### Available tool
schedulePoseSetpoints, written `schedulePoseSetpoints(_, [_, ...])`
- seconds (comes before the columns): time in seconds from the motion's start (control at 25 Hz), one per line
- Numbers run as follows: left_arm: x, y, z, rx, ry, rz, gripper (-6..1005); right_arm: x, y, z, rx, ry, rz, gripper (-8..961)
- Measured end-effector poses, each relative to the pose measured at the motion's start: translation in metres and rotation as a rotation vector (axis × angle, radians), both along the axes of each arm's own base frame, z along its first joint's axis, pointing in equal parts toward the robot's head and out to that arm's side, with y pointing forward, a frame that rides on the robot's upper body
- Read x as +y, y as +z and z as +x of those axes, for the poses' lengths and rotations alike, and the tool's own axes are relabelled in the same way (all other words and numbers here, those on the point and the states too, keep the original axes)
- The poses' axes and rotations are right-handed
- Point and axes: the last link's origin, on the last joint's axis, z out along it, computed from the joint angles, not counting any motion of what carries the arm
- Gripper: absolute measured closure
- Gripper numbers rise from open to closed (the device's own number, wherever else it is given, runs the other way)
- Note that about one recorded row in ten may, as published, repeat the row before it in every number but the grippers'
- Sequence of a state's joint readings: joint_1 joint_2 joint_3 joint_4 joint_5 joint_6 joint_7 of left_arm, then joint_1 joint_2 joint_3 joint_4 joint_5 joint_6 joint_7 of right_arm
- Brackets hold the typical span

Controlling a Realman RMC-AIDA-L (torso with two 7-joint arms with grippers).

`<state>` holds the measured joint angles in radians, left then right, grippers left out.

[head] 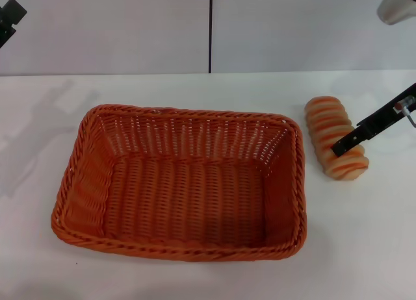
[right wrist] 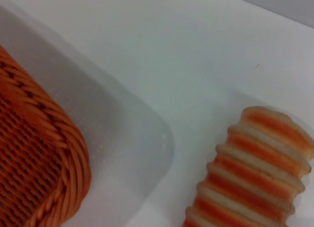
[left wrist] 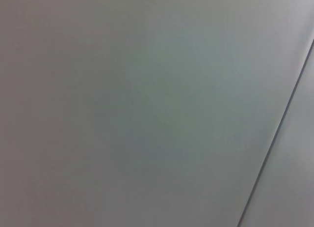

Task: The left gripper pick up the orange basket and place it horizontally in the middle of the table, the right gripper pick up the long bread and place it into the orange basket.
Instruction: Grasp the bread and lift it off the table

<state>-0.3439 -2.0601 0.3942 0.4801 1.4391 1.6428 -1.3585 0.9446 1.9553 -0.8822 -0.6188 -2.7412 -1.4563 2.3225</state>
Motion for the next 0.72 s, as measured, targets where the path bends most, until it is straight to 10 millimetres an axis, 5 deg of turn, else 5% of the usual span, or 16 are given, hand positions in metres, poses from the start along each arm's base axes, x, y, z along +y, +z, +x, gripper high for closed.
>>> schedulePoseSetpoints(0.72, [-0.001,-0.001,-0.001,-0.015,0.001,-0.005,185,0.002,-0.011,-0.003,-0.029,0.014,-0.021,235])
